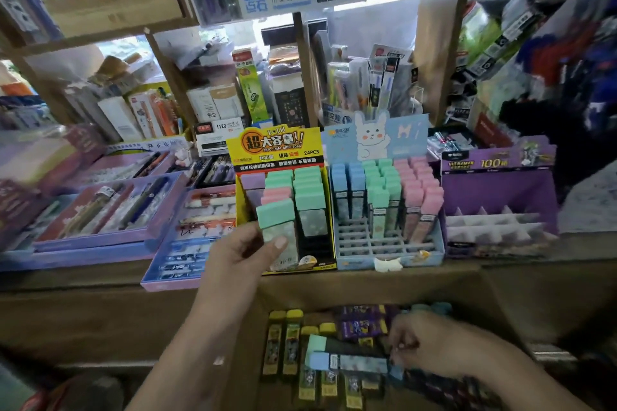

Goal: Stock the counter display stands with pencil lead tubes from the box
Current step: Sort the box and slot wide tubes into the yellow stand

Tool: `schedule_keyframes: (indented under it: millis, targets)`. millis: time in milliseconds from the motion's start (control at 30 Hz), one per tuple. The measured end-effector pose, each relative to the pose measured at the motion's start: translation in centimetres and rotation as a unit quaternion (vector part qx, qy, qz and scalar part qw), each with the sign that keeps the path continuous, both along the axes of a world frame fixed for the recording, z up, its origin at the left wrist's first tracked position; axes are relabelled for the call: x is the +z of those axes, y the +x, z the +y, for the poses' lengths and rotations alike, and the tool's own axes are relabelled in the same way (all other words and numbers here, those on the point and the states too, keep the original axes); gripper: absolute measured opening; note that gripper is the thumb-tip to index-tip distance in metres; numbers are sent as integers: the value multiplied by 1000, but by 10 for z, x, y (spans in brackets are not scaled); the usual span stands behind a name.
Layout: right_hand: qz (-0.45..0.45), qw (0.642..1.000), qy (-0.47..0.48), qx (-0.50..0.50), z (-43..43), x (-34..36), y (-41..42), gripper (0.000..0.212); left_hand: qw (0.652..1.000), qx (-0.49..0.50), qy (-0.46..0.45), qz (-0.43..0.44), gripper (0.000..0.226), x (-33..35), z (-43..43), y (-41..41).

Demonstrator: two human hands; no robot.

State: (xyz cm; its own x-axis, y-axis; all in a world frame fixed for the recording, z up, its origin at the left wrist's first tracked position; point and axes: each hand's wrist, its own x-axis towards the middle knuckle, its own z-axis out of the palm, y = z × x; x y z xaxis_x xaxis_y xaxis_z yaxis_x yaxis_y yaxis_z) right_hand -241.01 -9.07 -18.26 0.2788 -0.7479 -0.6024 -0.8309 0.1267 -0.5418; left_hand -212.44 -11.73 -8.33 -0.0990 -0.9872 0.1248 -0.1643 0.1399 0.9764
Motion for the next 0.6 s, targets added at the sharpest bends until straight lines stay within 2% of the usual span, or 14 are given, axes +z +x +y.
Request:
schedule_keyframes:
  millis: [133,233,300,367,600]
  targets:
    - [-7,1000,2,-21,1,3,-3,18,999,47,-15,-8,22,7,-22,-7]
    - [-27,999,12,-38,2,3,-6,15,994,77,-20,-70,24,5,-38,-10]
    - [-32,998,17,-41,3,2,-8,14,989,89,-29,-111,12,0,-45,-10]
    - [-31,999,19,-41,3,1,-8,15,982,100,-44,-153,13,-4,-50,-12]
    - [-30,998,25,-48,3,2,-7,18,969,103,-78,-211,14,-16,-51,-21]
